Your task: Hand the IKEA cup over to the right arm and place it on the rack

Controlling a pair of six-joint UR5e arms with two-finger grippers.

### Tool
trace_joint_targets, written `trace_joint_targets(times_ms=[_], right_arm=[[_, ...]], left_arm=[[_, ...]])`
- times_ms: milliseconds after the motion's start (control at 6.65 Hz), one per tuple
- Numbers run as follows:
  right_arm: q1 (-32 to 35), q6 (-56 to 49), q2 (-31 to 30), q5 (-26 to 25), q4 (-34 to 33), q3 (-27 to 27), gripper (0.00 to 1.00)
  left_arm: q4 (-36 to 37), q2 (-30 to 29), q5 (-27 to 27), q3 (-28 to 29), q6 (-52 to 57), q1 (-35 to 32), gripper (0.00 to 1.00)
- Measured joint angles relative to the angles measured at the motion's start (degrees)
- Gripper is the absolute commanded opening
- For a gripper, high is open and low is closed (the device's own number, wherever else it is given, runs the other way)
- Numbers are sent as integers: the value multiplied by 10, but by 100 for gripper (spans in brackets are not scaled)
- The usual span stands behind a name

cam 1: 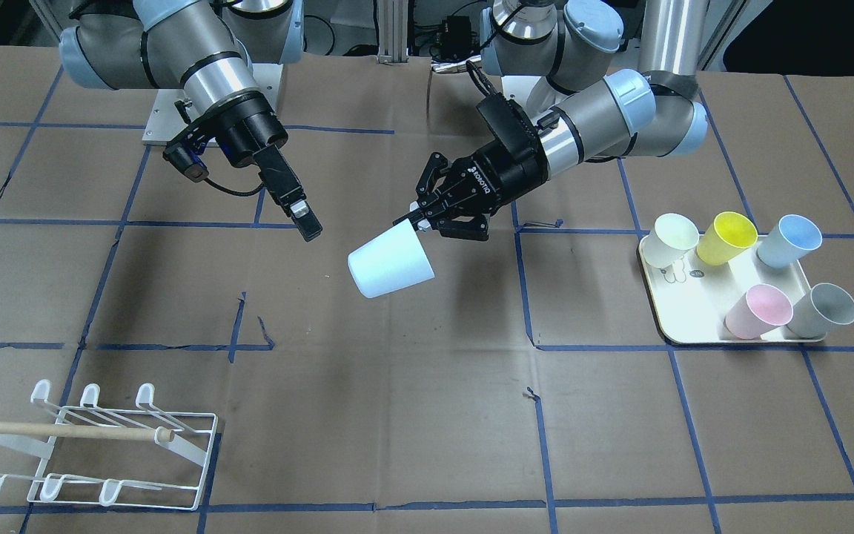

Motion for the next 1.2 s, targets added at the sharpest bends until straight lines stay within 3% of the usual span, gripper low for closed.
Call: trace_joint_targets(times_ms=[1203], right_arm=[[55,23,77,-23,0,-85,96]], left_arm=[[1,0,5,0,-3,0,5]])
